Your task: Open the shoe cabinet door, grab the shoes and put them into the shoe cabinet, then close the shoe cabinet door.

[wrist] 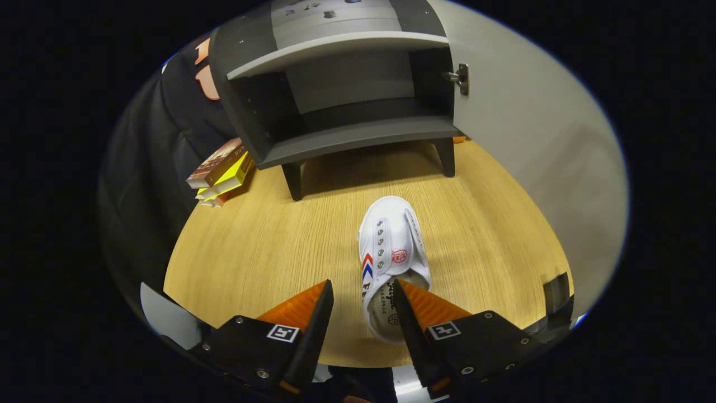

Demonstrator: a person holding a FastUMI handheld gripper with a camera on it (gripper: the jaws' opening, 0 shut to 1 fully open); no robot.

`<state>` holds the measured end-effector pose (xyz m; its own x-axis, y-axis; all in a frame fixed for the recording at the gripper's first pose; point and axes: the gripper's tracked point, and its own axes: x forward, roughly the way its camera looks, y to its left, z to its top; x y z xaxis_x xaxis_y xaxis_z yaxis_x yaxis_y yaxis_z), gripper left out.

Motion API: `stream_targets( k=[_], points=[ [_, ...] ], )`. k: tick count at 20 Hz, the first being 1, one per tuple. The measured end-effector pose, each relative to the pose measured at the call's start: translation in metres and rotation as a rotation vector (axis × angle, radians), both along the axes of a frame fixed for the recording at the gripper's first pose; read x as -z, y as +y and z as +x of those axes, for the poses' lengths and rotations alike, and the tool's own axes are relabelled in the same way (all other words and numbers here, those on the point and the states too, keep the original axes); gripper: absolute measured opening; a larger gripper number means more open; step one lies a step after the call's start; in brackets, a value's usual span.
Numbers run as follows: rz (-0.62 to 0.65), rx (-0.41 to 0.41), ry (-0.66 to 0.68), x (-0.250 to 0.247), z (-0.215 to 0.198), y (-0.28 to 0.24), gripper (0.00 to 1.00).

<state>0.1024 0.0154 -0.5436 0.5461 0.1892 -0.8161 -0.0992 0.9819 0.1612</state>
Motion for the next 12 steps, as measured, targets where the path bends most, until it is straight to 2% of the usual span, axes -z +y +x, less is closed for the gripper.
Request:
stream_targets(
  k=[6, 12],
  points=[
    [0.034, -0.001, 0.045, 0.034, 0.012, 0.001, 0.69],
    [0.054, 0.008, 0.066, 0.051, 0.021, 0.008, 0.54]
  ],
)
